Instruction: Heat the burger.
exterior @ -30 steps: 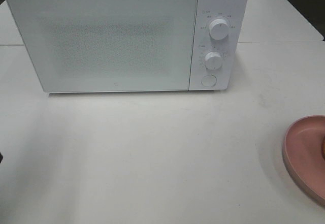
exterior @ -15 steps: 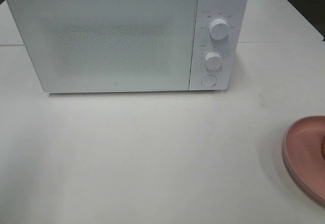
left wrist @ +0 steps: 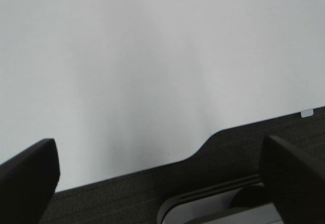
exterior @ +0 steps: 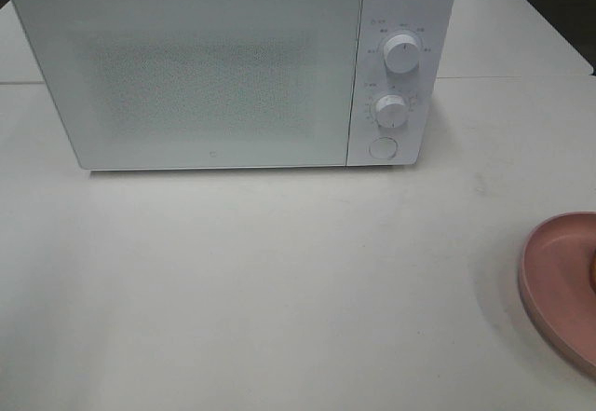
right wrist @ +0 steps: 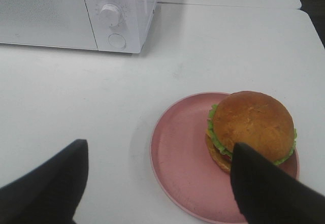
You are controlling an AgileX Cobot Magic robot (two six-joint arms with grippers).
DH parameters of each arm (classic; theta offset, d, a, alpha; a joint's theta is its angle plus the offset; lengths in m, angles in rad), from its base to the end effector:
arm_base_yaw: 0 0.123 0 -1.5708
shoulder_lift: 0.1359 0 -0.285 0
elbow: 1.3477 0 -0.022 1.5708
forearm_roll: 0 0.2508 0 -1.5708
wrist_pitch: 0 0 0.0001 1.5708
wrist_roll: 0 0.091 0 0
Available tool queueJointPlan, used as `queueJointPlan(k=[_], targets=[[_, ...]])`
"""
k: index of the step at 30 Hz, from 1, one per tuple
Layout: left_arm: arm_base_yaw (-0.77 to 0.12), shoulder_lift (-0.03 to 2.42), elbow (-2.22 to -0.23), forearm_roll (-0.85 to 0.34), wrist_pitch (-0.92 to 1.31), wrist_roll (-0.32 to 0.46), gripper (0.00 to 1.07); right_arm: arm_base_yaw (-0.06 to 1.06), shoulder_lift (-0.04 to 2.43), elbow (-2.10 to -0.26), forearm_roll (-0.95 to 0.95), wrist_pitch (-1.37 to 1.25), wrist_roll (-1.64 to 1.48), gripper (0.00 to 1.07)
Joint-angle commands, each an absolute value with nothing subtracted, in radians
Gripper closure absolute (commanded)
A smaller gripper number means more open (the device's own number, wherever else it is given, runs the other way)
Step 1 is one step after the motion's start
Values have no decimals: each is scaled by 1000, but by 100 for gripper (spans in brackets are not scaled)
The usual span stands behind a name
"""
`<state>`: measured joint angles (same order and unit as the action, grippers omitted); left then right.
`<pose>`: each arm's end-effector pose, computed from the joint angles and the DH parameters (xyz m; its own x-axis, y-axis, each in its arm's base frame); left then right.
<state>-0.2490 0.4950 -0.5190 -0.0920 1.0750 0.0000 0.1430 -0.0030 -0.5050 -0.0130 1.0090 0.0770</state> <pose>0.0645 -0.0240 0.2663 -0.8070 0.1601 -0.5684 0.2553 0.9625 -0.0913 -0.0037 -0.0015 0.2829 -0.4063 0.0122 -0.9137 -0.1043 0.9927 0.0597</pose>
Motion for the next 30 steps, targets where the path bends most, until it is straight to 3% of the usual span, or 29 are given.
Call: queueJointPlan(k=[1,9,17,30], targets=[[-249,420,-515,-92,1066,0,6,140,-31,-502,-11,995,68,32],[-208,244,-515,-93,1066,0,6,140,-31,-502,-11,995,68,32],[4,35,-515,-93,1066,0,6,140,-31,-502,-11,995,68,32],[22,-28,-515,-94,1065,0,6,140,-30,-502,-11,995,68,32]])
